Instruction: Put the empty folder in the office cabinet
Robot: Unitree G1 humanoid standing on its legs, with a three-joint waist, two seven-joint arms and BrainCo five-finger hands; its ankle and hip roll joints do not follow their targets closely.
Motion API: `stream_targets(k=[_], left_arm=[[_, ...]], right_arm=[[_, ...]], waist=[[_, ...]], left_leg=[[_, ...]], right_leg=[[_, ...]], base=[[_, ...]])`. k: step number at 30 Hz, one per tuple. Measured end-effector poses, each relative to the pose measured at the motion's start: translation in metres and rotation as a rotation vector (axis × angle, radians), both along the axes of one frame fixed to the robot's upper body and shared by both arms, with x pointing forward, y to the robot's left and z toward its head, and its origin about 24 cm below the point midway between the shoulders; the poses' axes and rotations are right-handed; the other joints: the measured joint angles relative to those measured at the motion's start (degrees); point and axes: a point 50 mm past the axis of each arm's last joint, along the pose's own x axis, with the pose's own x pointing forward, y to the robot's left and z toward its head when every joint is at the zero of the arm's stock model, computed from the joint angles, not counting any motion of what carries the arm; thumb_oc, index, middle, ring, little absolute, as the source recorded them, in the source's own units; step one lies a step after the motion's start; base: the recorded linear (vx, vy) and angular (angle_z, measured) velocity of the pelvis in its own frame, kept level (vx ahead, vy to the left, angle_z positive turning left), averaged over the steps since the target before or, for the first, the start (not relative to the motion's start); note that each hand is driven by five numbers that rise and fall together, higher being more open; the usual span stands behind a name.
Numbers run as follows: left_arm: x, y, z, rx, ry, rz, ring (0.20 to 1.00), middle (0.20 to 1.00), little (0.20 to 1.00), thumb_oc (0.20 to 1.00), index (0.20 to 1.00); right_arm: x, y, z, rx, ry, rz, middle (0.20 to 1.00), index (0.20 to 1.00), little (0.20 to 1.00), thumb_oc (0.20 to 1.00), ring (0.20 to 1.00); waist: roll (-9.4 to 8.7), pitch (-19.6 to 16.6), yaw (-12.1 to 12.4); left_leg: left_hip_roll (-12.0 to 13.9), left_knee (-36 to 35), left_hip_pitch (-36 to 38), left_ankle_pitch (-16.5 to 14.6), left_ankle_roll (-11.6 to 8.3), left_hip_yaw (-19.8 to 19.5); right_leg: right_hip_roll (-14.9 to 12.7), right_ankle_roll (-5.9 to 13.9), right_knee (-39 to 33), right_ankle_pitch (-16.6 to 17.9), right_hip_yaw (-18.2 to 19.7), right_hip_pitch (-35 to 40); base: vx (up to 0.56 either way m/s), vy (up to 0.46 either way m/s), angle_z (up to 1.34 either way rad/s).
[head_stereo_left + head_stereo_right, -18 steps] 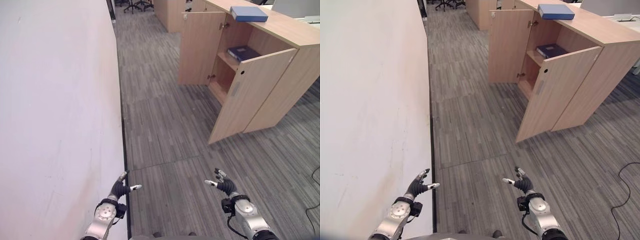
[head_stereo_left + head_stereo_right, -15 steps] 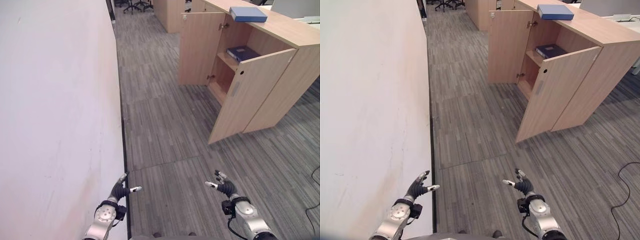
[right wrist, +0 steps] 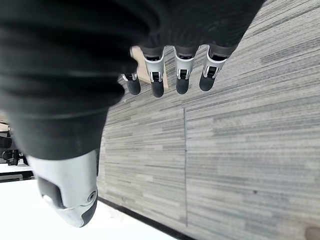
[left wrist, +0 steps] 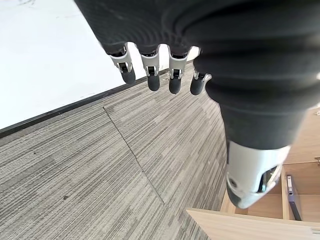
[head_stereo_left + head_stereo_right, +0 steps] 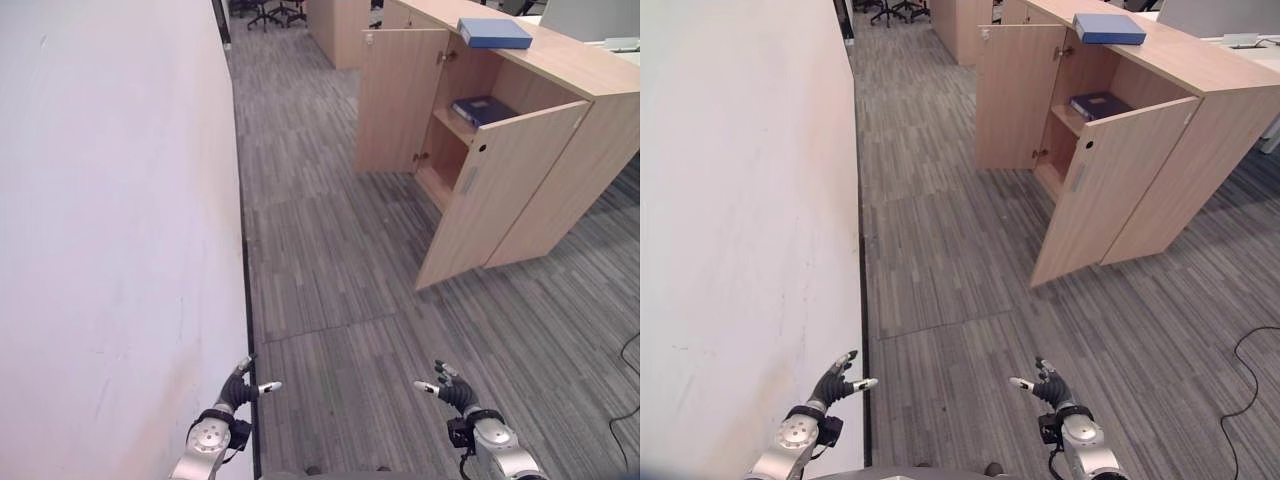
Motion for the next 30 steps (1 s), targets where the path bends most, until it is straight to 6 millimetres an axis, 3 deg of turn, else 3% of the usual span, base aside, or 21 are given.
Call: stream_targets(k=[19, 23, 25, 26, 28, 29, 30], left_arm=[[0.002, 0.001, 0.000, -0.024, 0.007, 0.004, 1.000, 1.000, 1.000, 1.000, 1.000], [0.022, 0.003, 0.008, -0.013, -0.029, -0.010, 1.000, 1.000, 1.000, 1.000, 1.000], [0.015, 0.005, 0.003, -0.009, 0.003, 0.001, 1.000, 1.000, 1.000, 1.000, 1.000], [0.011, 0.008, -0.001, -0.006, 0.023, 0.012, 1.000, 1.000, 1.000, 1.000, 1.000], [0.010, 0.007, -0.002, -0.017, 0.033, 0.020, 1.000, 1.000, 1.000, 1.000, 1.000], [0.012, -0.001, -0.004, -0.040, 0.037, 0.017, 1.000, 1.000, 1.000, 1.000, 1.000], [0.015, -0.009, -0.004, -0.051, 0.033, -0.006, 1.000, 1.000, 1.000, 1.000, 1.000]], right_arm=[[0.000, -0.001, 0.000, 0.009, 0.006, 0.012, 1.000, 1.000, 1.000, 1.000, 1.000], [0.007, -0.003, 0.002, 0.004, -0.001, 0.004, 1.000, 1.000, 1.000, 1.000, 1.000], [0.007, -0.005, 0.002, -0.002, 0.001, -0.005, 1.000, 1.000, 1.000, 1.000, 1.000], [0.006, -0.006, 0.001, -0.003, 0.005, -0.008, 1.000, 1.000, 1.000, 1.000, 1.000], [0.006, -0.006, 0.000, -0.005, 0.008, -0.010, 1.000, 1.000, 1.000, 1.000, 1.000], [0.006, -0.010, 0.000, -0.018, 0.013, -0.018, 1.000, 1.000, 1.000, 1.000, 1.000], [0.006, -0.018, 0.001, -0.040, 0.025, -0.029, 1.000, 1.000, 1.000, 1.000, 1.000]], waist=[[-0.14, 0.15, 0.07], [-3.74, 4.35, 0.43], [-4.06, 5.25, 0.33], [-3.79, 5.92, 0.19], [-3.72, 6.12, -0.01], [-1.75, 6.10, 0.25], [1.08, 6.27, 0.35]], left_leg=[[0.75, 1.52, -1.37, 0.51, -0.99, -0.28], [-0.36, 22.63, -14.12, 0.64, -3.58, 1.39], [1.16, 31.85, -19.12, 0.34, -4.56, 2.66], [4.40, 32.08, -20.45, 0.42, -4.70, 4.21], [6.18, 24.18, -21.71, 1.62, -6.34, 4.60], [7.98, 15.09, -21.25, 3.48, -7.37, 3.77], [11.37, 7.98, -21.50, 4.32, -9.24, 1.32]], right_leg=[[0.86, -0.05, 0.13, -0.42, -0.16, -0.60], [-1.51, -1.89, 1.35, -0.78, -1.06, -2.43], [-1.64, -3.50, 1.86, -0.75, -1.01, -1.83], [-1.42, -4.11, 1.74, -1.28, -1.37, -1.62], [-1.51, -2.65, -0.34, -2.45, -0.38, -1.44], [0.08, -2.28, 1.69, -3.75, -1.05, -2.16], [1.66, -4.35, 12.08, -5.55, -3.05, -4.68]], base=[[-0.01, -0.085, 0.01], [0.01, -0.115, 0.23], [0.13, -0.019, -0.09], [0.21, 0.024, -0.14], [0.28, 0.050, -0.13], [0.19, 0.039, -0.01], [0.20, 0.043, 0.31]])
